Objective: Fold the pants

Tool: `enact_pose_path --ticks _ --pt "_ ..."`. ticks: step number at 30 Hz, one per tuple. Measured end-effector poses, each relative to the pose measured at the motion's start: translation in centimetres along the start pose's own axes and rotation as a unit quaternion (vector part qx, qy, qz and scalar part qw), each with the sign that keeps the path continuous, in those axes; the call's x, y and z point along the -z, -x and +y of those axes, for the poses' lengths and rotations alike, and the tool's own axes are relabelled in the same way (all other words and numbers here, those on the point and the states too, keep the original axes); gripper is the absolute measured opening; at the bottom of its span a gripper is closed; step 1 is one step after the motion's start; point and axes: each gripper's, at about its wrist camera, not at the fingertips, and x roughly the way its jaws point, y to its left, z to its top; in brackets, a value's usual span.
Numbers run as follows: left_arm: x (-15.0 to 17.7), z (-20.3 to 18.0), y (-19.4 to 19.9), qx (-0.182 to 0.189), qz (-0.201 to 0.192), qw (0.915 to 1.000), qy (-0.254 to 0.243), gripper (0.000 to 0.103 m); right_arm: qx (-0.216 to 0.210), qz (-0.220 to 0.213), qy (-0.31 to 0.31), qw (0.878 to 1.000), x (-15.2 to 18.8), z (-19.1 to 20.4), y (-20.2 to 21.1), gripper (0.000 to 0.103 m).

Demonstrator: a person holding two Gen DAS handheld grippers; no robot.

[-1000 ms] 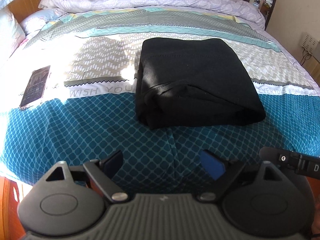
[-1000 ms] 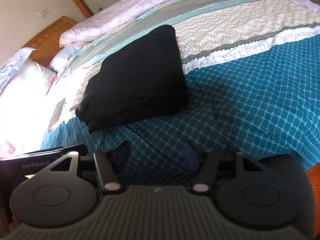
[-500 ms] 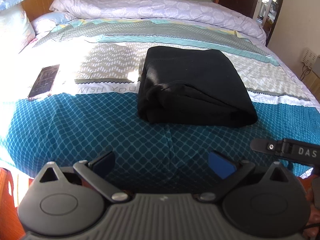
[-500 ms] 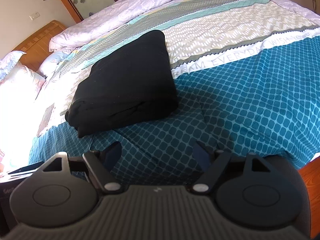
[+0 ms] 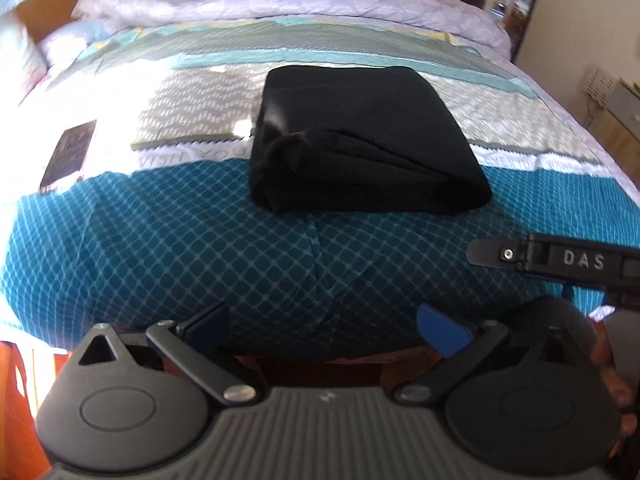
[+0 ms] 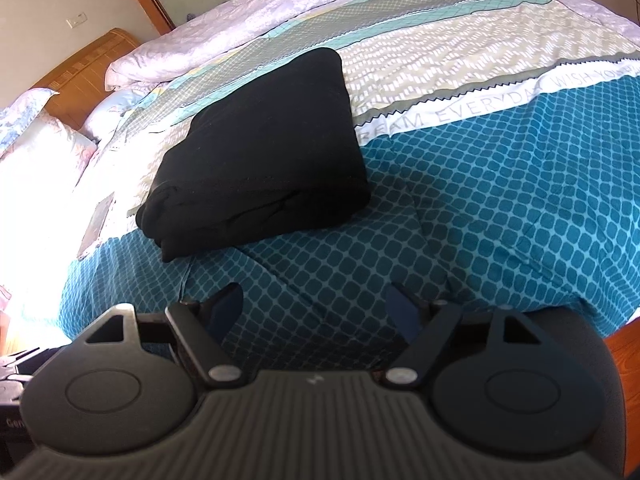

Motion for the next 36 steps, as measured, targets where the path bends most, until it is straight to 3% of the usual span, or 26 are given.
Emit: enact_pose_path --ticks 5,13,21,26,31,36 --pt "-0.5 -0.2 0.0 -0.04 -0.013 0.9984 -0.039 0.103 0.001 0.0 -0.002 1.0 0.1 0.0 -0.1 0.082" --pt "-1.2 1.5 -0.2 -0.068 -0.008 0.9975 -0.019 0.103 0.003 -0.008 -0.003 1.0 0.2 0.0 -0.2 0.085" --pt "-1.3 1.8 -0.2 -0.058 0.0 0.9983 -0.011 0.103 0.002 -0.004 -0.007 1.0 0.2 -0.1 -0.3 0.086" --pt "-1.4 2.7 0.1 -0.034 -0.012 0.9987 0.037 0.103 0.002 -0.001 -0.009 1.0 0.2 -0.1 -0.4 0.086" --pt "-1.5 2.5 0.6 -0.044 -0.028 0.9978 0.04 0.103 0.004 -0.001 -0.011 1.0 0.2 -0.1 -0.5 0.086" --pt "-1.8 2.0 0.5 -0.063 -0.016 0.9975 0.027 0.103 0.005 -0.005 -0.011 1.0 0.2 0.0 -0.5 0.086"
